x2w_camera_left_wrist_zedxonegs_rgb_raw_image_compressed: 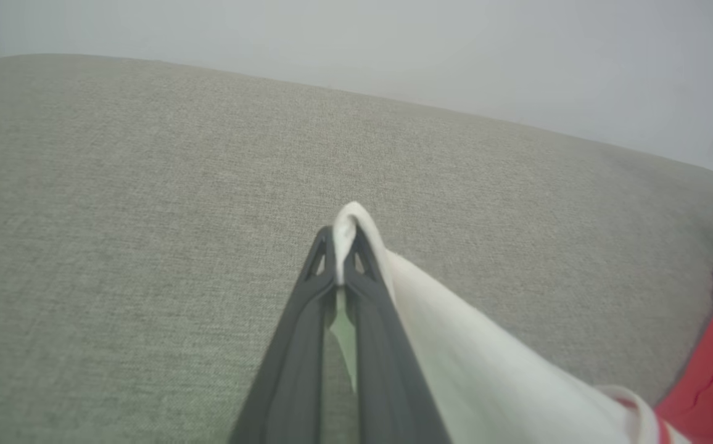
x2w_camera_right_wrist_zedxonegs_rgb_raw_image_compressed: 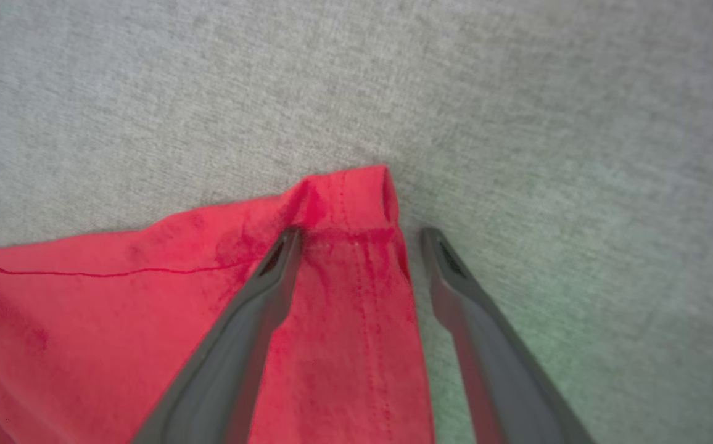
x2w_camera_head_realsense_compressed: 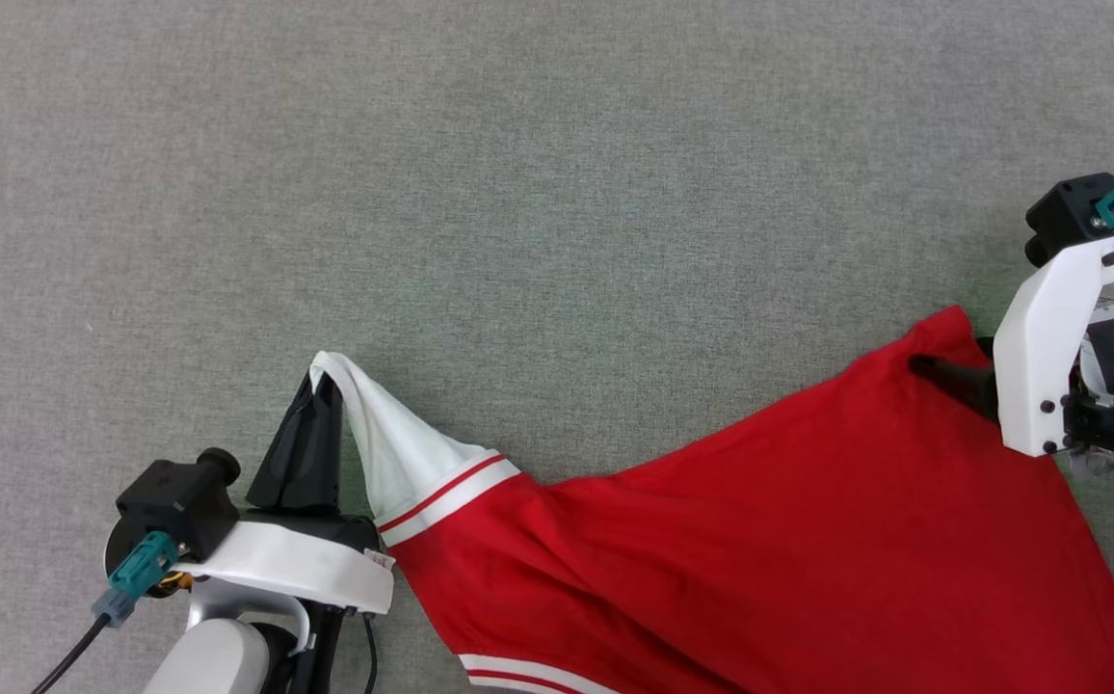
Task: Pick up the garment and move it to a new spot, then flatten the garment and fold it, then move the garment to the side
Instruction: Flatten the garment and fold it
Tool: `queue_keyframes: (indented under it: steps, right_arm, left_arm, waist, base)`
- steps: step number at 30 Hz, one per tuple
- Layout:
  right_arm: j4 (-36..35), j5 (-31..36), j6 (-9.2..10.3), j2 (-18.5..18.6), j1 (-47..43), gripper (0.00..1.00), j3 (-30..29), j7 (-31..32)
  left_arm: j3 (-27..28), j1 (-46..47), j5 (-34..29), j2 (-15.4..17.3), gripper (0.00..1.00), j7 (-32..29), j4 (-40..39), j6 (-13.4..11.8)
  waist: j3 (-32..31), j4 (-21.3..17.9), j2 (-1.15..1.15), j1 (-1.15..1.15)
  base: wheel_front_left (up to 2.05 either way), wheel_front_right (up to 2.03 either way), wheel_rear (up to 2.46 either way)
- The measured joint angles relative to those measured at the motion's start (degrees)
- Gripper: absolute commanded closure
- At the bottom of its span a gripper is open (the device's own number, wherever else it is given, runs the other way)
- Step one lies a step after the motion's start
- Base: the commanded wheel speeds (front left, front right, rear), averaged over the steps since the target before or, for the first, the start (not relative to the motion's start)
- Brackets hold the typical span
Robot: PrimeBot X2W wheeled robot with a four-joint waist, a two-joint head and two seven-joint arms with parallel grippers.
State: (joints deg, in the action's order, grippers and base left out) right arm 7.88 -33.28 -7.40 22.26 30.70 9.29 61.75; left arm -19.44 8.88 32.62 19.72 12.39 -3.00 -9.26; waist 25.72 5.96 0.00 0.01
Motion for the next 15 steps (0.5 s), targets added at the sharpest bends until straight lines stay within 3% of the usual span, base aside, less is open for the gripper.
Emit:
queue_keyframes:
  steps: [1,2,8,15]
  right_arm:
    - [0.1,0.0,0.0,0.0,0.2,0.84,0.0,0.7]
    - [0.3,-0.1,0.0,0.0,0.3,1.0,0.0,1.1]
    - [1.2,-0.5,-0.02,-0.8,0.2,1.0,0.6,1.7]
    - [1.9,0.8,-0.1,-0.7,-0.4,1.0,1.7,-5.8]
  left_arm:
    - [-0.1,0.1,0.0,-0.1,1.0,0.2,0.3,0.0]
    - [-0.1,0.2,0.1,-0.1,1.0,0.2,0.5,0.1]
    - [-0.1,0.5,0.9,-0.2,1.0,0.4,1.7,0.5]
    - [2.1,1.3,2.7,1.6,1.0,-0.5,3.2,0.7]
  waist:
    - [0.0,0.1,0.0,0.0]
    - [0.0,0.2,0.0,0.0]
    - [-1.1,0.1,0.0,0.0]
    - [-5.1,-0.8,0.0,0.0]
  base:
    - [0.0,0.0,0.0]
    - [0.0,0.0,0.0]
    - [0.0,0.0,0.0]
    - [0.0,0.0,0.0]
